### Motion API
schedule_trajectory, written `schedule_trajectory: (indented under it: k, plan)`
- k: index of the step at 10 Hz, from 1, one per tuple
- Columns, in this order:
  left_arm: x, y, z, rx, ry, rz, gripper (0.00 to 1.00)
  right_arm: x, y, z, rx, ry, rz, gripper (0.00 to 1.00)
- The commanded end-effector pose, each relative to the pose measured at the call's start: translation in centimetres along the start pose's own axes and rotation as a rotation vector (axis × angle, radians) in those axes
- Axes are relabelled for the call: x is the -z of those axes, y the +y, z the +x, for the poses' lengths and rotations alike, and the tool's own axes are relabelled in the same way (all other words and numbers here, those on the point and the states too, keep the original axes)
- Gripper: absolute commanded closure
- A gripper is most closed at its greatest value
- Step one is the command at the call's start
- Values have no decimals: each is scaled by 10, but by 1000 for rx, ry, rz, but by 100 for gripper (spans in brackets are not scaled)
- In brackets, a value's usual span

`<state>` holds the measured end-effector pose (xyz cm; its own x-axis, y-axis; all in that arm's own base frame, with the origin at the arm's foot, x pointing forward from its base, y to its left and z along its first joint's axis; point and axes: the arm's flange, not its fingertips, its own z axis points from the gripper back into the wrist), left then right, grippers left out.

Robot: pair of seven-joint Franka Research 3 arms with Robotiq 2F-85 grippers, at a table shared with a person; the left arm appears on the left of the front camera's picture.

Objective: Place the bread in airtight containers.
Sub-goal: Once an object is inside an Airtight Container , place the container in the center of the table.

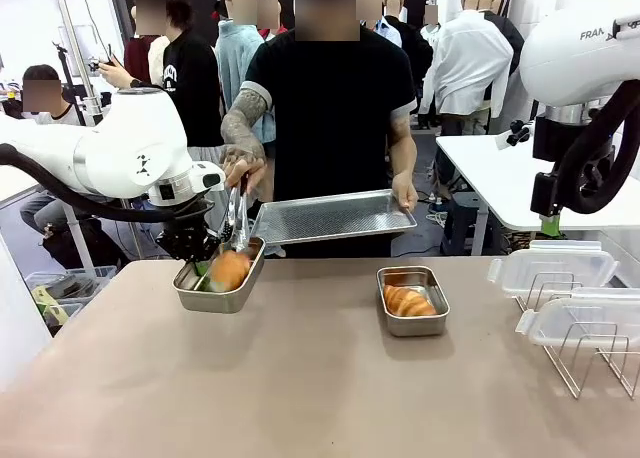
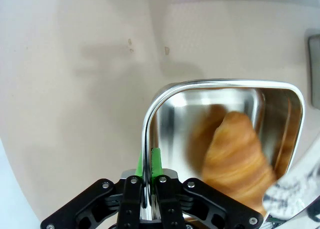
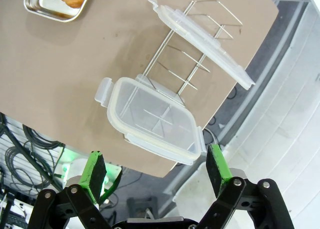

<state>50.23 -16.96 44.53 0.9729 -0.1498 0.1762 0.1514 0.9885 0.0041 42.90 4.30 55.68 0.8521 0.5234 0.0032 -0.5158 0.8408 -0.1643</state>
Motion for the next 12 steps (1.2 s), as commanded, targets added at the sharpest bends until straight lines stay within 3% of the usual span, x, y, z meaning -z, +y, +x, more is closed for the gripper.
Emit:
schedule_trajectory:
  k: [1, 12]
  plan:
    - [-2, 0, 1, -17, -22, 16, 100, 2, 2, 3, 10, -16, 8, 0]
    - [-2, 0, 1, -17, -22, 16, 100, 2, 2, 3, 10, -16, 8, 0]
